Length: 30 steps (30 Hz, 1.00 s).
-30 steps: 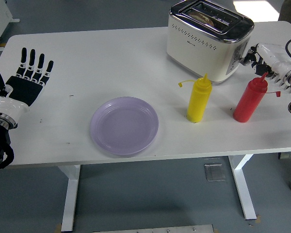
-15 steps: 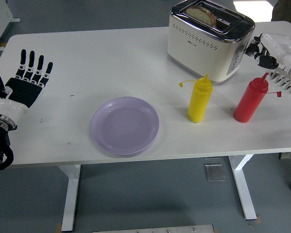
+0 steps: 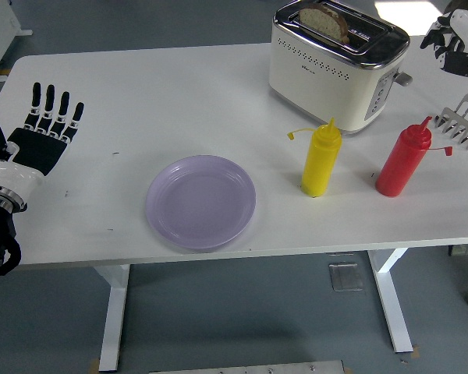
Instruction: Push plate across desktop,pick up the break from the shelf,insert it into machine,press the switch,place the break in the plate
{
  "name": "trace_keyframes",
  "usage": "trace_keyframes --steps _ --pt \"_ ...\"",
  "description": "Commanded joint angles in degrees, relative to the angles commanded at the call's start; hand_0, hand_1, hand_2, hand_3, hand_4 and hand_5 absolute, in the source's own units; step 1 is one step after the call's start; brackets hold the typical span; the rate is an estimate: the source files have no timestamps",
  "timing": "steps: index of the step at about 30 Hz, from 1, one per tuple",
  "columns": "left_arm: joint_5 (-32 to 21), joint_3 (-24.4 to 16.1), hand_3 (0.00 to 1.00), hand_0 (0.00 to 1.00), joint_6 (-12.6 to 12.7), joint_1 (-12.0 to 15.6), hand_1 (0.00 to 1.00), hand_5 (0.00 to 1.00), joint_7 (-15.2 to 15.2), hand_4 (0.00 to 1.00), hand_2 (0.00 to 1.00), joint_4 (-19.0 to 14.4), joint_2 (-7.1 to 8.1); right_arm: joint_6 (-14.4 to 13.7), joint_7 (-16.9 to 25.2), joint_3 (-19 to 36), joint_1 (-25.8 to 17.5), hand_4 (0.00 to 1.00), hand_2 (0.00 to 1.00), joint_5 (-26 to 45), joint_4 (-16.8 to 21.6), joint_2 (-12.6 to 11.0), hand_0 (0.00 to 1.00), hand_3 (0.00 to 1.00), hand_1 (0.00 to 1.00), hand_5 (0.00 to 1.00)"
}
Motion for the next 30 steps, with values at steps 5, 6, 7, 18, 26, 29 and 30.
trace_keyframes --steps 5,6,7,18,26,29,30 --pt "-0.08 0.05 0.683 0.795 0.0 0.18 0.721 0.998 -0.01 0.766 0.666 0.07 0.2 2.73 -2.52 -2.31 4.87 0.269 0.583 4.56 2.94 -0.9 0.298 0.535 0.412 0.002" --pt "-0.1 0.09 0.683 0.795 -0.01 0.19 0.721 0.998 0.0 0.766 0.666 0.09 0.26 3.12 -2.76 -3.15 5.97 0.269 0.583 5.24 2.8 -0.78 0.298 0.535 0.412 0.002" --pt "-0.13 0.12 0.683 0.795 -0.01 0.19 0.721 0.998 0.0 0.766 0.666 0.11 0.33 3.58 -3.01 -4.26 7.28 0.269 0.583 5.96 2.51 -0.58 0.298 0.535 0.412 0.002" --pt "-0.37 0.16 0.68 0.795 -0.06 -0.15 0.719 0.998 0.02 0.769 0.666 0.36 1.47 7.3 -5.75 -17.1 22.59 0.49 0.624 10.45 -7.75 5.9 0.374 0.628 0.558 0.002" --pt "-0.37 -0.12 0.683 0.796 -0.06 0.06 0.719 0.998 0.01 0.769 0.666 0.71 2.12 9.22 -7.61 -23.42 32.77 0.514 0.644 14.14 -16.79 12.8 0.579 0.659 0.633 0.002" --pt "-0.36 -0.02 0.683 0.796 -0.05 0.02 0.722 0.998 0.01 0.771 0.668 0.78 2.29 8.98 -7.54 -25.18 35.61 0.534 0.654 15.6 -19.97 15.23 0.694 0.663 0.662 0.002" --pt "-0.36 0.09 0.683 0.796 -0.06 0.03 0.722 0.998 0.01 0.771 0.668 0.81 2.37 8.75 -7.4 -25.87 36.54 0.534 0.654 16.11 -21.26 16.22 0.694 0.663 0.662 0.002"
